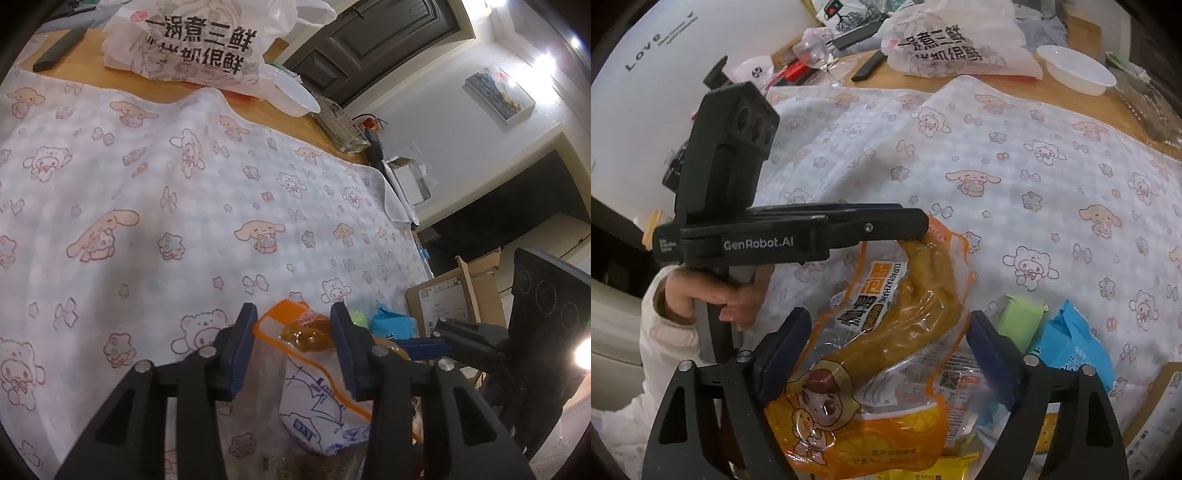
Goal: Organize snacks
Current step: 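Lift the duck-neck bag with the right gripper and carry it over the box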
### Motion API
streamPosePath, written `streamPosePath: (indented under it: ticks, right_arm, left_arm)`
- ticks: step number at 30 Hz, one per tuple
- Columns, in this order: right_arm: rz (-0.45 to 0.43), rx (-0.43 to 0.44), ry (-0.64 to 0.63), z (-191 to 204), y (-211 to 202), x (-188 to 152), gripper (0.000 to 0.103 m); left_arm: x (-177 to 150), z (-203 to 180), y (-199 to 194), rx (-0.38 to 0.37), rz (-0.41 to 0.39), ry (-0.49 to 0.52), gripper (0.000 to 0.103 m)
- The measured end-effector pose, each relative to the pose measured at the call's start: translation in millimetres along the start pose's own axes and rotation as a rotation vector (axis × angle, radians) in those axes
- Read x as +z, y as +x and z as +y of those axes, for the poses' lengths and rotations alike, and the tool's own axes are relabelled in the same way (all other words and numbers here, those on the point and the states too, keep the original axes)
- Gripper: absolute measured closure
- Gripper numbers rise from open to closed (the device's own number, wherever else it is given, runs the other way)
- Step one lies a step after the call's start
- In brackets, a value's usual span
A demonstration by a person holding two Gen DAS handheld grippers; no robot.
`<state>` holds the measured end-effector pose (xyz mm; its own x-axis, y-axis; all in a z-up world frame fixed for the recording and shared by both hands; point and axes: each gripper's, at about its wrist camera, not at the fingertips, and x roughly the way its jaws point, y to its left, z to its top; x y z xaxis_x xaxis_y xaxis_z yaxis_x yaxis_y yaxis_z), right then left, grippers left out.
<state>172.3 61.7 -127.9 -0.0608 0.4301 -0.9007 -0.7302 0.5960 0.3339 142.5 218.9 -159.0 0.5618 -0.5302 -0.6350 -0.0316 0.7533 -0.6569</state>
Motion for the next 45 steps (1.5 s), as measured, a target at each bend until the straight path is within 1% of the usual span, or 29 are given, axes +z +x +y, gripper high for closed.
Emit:
streamPosePath:
  ticks: [2, 4, 5, 6, 7, 8, 9, 10, 11, 14, 18, 21, 24, 27, 29, 32, 36, 39, 42, 44, 45]
  right_arm:
    - [0.004, -0.016, -0.015, 0.5, 0.7, -1.1, 0.026]
    - [0.01, -0.045, -0.049, 3.6, 3.4, -3.3, 0.032]
    - [0.009, -0.057, -0.06, 4.7, 3.9, -4.2, 0.034]
    - [0.004, -0.068, -0.071, 6.5, 4.7, -4.2, 0.038]
    - [-0.007, -0.068, -0.081, 8.6, 3.8, -4.2, 0.044]
    - [-0.014, -0.077, -0.092, 11.4, 3.1, -4.2, 0.044]
    - [-0.023, -0.088, -0.104, 13.8, 2.2, -4.2, 0.044]
    - [-0.035, -0.102, -0.124, 17.7, 1.0, -4.3, 0.045]
    - [-0.045, -0.114, -0.137, 20.9, -0.1, -5.0, 0.045]
    - [-0.074, -0.125, -0.144, 26.4, -6.0, -4.0, 0.046]
    - [-0.126, -0.134, -0.18, 37.3, -19.7, -3.6, 0.046]
    - [-0.175, -0.128, -0.188, 44.3, -37.4, -4.0, 0.046]
    - [-0.237, -0.131, -0.209, 50.9, -61.4, -8.7, 0.046]
    - [-0.292, -0.114, -0.215, 52.4, -88.6, -15.7, 0.046]
    - [-0.321, -0.117, -0.224, 51.8, -105.0, -21.4, 0.046]
    - [-0.364, -0.125, -0.221, 43.9, -133.0, -35.6, 0.046]
    - [-0.41, -0.142, -0.204, 23.5, -169.4, -63.2, 0.046]
    - [-0.452, -0.143, -0.174, -0.7, -196.3, -86.0, 0.046]
    - [-0.494, -0.137, -0.138, -29.2, -223.3, -110.4, 0.046]
    - [-0.518, -0.137, -0.115, -50.7, -240.6, -126.9, 0.046]
    - [-0.528, -0.138, -0.103, -62.5, -247.3, -134.6, 0.046]
  left_arm:
    - [0.0, -0.2, 0.0, -0.013, 0.002, -0.005, 0.065]
    - [-0.3, -0.5, 0.3, -0.05, 0.013, -0.011, 0.06]
    - [-0.8, -1.8, 0.9, -0.069, 0.021, -0.01, 0.053]
    - [-1.4, -3.7, 2.0, -0.078, 0.03, -0.005, 0.051]
    - [-2.2, -7.7, 2.9, -0.088, 0.033, 0.007, 0.051]
    - [-2.2, -10.5, 1.8, -0.09, 0.023, 0.01, 0.051]
    - [-2.0, -12.8, 0.8, -0.091, 0.018, 0.012, 0.051]
    - [-1.5, -16.6, -2.4, -0.093, 0.003, 0.02, 0.055]
    - [-1.1, -19.6, -5.9, -0.098, -0.013, 0.03, 0.062]
    - [0.6, -26.7, -19.7, -0.098, -0.057, 0.056, 0.069]
    - [4.0, -44.9, -43.1, -0.085, -0.115, 0.105, 0.073]
    - [5.6, -66.0, -61.1, -0.062, -0.16, 0.153, 0.074]
    - [7.3, -93.7, -79.8, -0.045, -0.2, 0.196, 0.074]
    - [6.2, -124.6, -94.2, -0.031, -0.232, 0.238, 0.074]
    - [5.4, -147.9, -98.2, -0.029, -0.242, 0.271, 0.074]
    - [2.0, -184.4, -93.9, -0.03, -0.241, 0.327, 0.074]
    - [-1.3, -236.0, -76.2, -0.033, -0.225, 0.381, 0.074]
    - [-4.1, -271.5, -57.4, -0.031, -0.213, 0.42, 0.075]
    - [-7.3, -314.2, -33.8, -0.023, -0.193, 0.467, 0.075]
    - [-7.2, -342.9, -10.9, -0.017, -0.171, 0.495, 0.075]
    - [-6.7, -351.1, -2.0, -0.015, -0.161, 0.501, 0.075]
